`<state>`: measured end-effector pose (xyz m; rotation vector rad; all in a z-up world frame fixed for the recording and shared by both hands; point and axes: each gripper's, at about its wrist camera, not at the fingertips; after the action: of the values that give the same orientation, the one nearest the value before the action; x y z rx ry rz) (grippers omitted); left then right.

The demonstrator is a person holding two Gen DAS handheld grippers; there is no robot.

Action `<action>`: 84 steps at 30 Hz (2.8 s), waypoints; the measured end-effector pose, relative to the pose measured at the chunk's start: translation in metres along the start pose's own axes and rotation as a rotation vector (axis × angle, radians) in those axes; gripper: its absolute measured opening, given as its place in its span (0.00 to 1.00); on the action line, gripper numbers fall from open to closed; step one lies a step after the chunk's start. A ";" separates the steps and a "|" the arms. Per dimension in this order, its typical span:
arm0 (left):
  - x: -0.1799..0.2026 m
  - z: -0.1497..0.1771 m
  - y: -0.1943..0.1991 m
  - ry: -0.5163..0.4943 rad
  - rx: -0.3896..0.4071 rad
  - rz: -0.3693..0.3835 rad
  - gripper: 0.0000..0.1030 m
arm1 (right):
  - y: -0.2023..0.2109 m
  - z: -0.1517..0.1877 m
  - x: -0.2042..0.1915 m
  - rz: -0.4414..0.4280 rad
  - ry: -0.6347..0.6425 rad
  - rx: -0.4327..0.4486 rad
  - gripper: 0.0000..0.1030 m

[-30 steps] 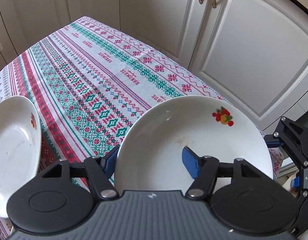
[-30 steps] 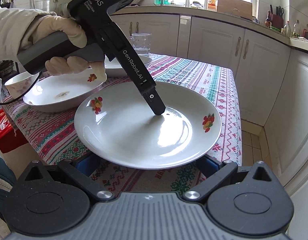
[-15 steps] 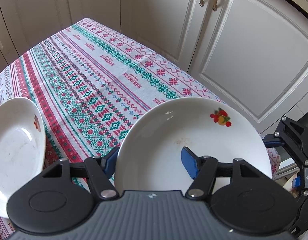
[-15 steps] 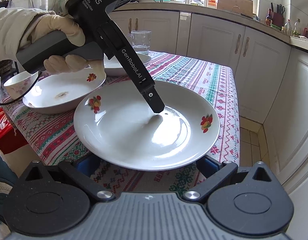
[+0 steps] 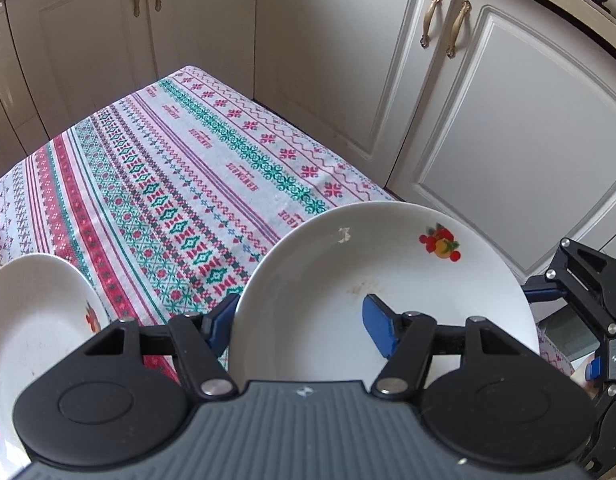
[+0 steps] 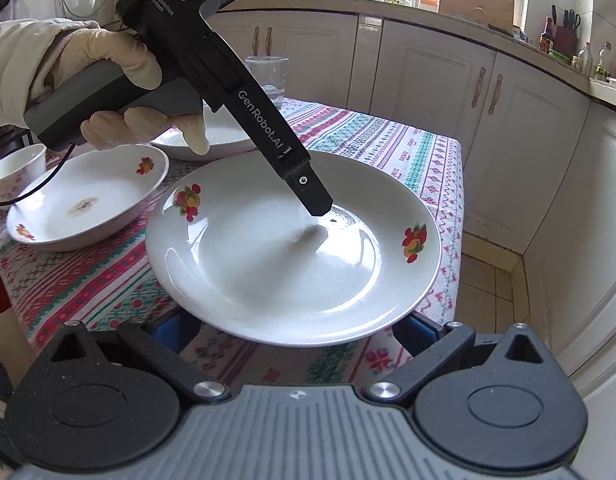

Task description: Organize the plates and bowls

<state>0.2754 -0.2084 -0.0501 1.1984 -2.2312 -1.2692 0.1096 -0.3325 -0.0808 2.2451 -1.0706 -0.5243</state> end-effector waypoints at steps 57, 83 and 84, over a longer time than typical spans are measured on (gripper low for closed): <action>-0.019 0.079 0.143 0.090 0.261 -0.171 0.94 | 0.047 -0.010 -0.076 0.026 0.044 0.099 1.00; -0.026 0.226 0.172 0.222 0.205 -0.310 0.94 | 0.000 -0.016 -0.146 -0.096 0.128 0.025 1.00; -0.027 0.226 0.172 0.222 0.207 -0.310 0.94 | -0.002 -0.017 -0.147 -0.098 0.130 0.020 1.00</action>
<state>0.0656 -0.0163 -0.0330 1.7258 -2.1103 -0.9621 0.0324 -0.2089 -0.0557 2.3240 -0.9081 -0.4033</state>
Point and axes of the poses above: each gripper's, at about its wrist camera, not at the fingertips, and y roughly against the way its jaws point, x to its right, z to its underside, and after that the axes turned 15 degrees about -z, right-handed
